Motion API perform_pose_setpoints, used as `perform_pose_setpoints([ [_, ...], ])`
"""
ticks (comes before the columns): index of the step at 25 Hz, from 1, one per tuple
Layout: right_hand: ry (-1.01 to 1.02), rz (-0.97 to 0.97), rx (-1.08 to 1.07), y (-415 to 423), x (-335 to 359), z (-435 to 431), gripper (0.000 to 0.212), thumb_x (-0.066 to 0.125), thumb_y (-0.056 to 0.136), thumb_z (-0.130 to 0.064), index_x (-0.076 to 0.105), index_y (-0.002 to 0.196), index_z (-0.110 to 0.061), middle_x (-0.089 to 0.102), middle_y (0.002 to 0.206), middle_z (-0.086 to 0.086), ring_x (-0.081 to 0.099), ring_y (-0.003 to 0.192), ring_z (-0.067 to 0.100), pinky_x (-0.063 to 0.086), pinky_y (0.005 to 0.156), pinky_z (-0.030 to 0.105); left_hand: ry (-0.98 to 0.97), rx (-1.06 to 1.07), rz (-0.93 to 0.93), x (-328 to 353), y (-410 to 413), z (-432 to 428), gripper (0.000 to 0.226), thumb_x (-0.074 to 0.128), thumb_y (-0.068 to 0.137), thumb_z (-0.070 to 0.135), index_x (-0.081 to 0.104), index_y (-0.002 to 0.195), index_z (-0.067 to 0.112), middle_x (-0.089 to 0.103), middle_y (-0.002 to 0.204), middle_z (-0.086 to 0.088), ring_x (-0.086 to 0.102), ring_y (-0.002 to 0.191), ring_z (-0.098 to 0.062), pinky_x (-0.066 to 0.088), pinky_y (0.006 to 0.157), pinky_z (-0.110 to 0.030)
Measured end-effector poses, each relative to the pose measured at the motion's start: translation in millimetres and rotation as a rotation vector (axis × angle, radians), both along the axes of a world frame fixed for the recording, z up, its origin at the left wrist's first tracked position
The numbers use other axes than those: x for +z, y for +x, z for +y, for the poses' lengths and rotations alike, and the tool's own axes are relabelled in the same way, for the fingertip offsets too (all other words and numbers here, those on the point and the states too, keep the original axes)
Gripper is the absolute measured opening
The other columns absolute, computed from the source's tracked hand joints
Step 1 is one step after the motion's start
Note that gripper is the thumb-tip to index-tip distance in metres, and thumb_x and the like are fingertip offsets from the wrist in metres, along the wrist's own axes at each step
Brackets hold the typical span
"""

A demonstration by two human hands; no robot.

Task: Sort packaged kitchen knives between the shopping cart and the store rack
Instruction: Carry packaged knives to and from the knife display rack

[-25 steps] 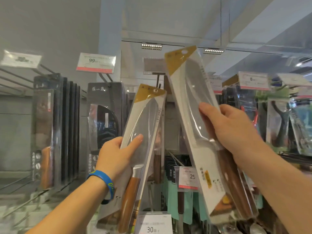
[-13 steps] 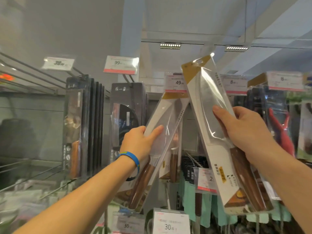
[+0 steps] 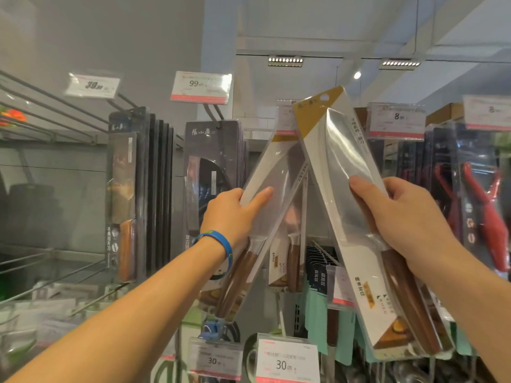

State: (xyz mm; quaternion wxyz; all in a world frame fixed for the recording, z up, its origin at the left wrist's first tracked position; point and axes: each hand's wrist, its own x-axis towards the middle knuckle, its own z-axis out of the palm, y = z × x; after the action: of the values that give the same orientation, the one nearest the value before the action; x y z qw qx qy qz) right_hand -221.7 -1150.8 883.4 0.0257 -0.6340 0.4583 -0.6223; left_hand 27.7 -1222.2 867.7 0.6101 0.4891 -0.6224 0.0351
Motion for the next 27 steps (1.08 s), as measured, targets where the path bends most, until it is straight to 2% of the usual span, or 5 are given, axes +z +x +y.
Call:
perform_pose_setpoints([
  [4,0.037,-0.087,0.045,-12,-11,2,0.041,0.062,0.087,-0.068,0.070,0.089,-0.028,0.073,0.072,-0.021,0.069,0.058,0.002,0.049,0.055,0.028,0.030,-0.050,0.033,-3,-3,-1,0.076,0.054,0.078,0.078,0.053,0.072,0.003,0.049,0.063,-0.009,0.047,0.057,-0.021,0.047,0.057,-0.040],
  [8,0.115,-0.269,0.096,-28,-18,8,0.044,0.065,0.087,-0.066,0.072,0.094,-0.023,0.078,0.078,-0.004,0.076,0.072,0.024,0.061,0.074,0.046,0.030,-0.046,0.018,-1,1,0,0.076,0.054,0.080,0.076,0.059,0.076,0.000,0.053,0.062,-0.006,0.050,0.056,-0.018,0.049,0.058,-0.041],
  [18,0.114,-0.086,0.004,-31,-31,17,0.035,0.062,0.089,-0.065,0.068,0.090,-0.030,0.073,0.069,-0.019,0.070,0.058,0.003,0.051,0.057,0.029,-0.032,-0.008,0.025,-14,2,5,0.069,0.051,0.078,0.081,0.059,0.066,0.013,0.059,0.056,0.002,0.058,0.051,-0.015,0.049,0.047,-0.034],
  [24,0.023,-0.111,0.117,-18,-14,10,0.030,0.066,0.091,-0.057,0.071,0.090,-0.027,0.073,0.072,-0.021,0.069,0.059,-0.001,0.046,0.044,0.012,0.049,0.029,0.061,-29,17,4,0.068,0.051,0.074,0.081,0.064,0.069,0.014,0.065,0.060,-0.005,0.064,0.058,-0.023,0.057,0.059,-0.047],
  [27,-0.074,-0.141,0.108,-16,13,13,0.030,0.065,0.091,-0.060,0.070,0.091,-0.030,0.074,0.076,-0.021,0.071,0.062,0.002,0.052,0.052,0.022,0.065,0.010,0.027,-23,15,6,0.064,0.053,0.077,0.080,0.065,0.072,0.016,0.066,0.062,-0.001,0.066,0.060,-0.020,0.059,0.058,-0.044],
])
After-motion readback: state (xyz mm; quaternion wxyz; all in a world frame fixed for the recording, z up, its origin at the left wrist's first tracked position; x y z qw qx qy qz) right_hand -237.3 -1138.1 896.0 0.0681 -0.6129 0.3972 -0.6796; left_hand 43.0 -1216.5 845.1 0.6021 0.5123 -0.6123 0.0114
